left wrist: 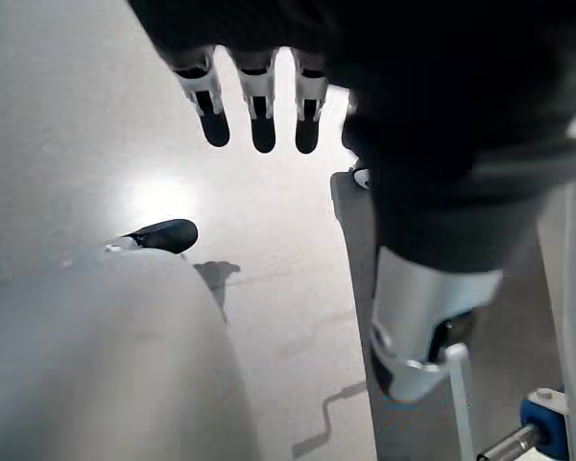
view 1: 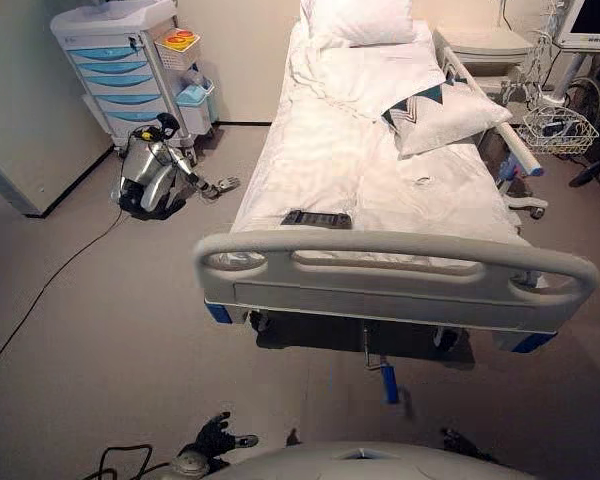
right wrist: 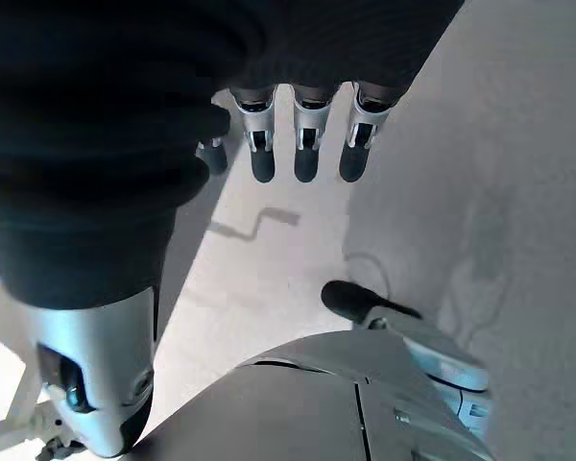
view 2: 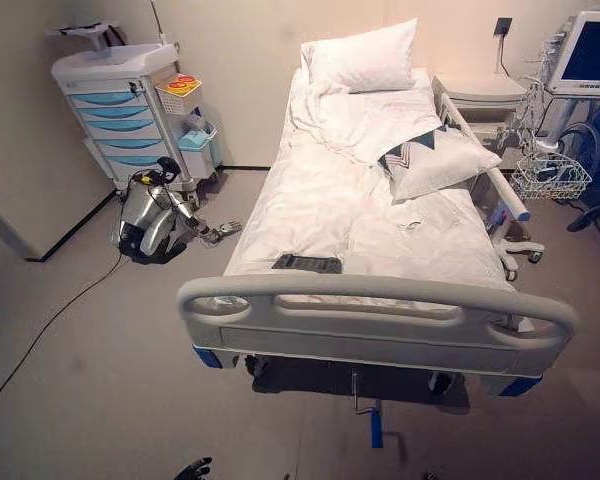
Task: Raise the hospital bed
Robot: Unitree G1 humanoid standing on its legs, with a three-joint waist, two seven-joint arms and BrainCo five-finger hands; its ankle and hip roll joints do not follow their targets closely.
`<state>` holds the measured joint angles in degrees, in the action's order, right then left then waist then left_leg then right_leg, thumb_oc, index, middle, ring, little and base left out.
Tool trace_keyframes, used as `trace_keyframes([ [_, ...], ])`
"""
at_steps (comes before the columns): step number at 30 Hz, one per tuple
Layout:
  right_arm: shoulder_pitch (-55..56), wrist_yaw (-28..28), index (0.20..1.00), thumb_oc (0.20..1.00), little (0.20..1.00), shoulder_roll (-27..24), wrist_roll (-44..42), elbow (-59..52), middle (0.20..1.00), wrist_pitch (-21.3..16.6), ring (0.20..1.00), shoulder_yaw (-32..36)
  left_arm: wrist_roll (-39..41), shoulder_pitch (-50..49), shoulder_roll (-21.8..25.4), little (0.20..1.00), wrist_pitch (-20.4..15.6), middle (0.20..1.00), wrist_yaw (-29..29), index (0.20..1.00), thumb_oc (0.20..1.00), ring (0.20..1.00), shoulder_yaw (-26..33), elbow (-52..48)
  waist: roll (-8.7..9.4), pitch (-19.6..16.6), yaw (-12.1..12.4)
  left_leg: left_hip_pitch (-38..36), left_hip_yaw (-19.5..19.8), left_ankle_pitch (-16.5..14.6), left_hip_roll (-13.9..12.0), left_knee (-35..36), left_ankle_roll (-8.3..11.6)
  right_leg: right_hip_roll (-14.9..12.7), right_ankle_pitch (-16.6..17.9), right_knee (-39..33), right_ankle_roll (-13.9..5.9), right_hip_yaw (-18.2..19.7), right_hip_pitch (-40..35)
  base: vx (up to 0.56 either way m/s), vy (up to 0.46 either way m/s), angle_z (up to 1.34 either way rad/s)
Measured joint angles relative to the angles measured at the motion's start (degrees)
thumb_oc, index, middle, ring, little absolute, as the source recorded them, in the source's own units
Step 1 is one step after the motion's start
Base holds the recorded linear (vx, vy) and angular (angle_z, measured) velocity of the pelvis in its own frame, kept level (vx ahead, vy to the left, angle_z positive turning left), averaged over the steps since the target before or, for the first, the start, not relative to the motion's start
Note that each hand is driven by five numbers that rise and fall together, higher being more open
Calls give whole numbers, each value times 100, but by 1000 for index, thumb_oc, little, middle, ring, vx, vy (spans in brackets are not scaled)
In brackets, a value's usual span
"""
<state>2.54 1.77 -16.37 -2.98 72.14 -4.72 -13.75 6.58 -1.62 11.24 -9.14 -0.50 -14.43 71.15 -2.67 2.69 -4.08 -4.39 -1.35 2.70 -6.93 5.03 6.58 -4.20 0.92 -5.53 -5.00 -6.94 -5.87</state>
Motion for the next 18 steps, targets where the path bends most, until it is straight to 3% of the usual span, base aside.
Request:
trace_keyframes([
  [14,-26,3,1000,1000,1000,-31,-222,-5,1000,-8,1000,96,565,22,-67,1000,-21,1000,58,1000,1000,1000,224,-67,-56,133,-7,198,2,2,-3,-13,-1,2,20,11,9,6,187,-45,-1,3],
  [18,-280,25,1000,1000,1000,-147,-592,-210,1000,-34,1000,202,934,94,-53,1000,-111,1000,-14,1000,1000,1000,215,-997,-176,661,-126,998,88,97,39,-344,-1,-30,157,187,6,0,873,-203,-16,2],
])
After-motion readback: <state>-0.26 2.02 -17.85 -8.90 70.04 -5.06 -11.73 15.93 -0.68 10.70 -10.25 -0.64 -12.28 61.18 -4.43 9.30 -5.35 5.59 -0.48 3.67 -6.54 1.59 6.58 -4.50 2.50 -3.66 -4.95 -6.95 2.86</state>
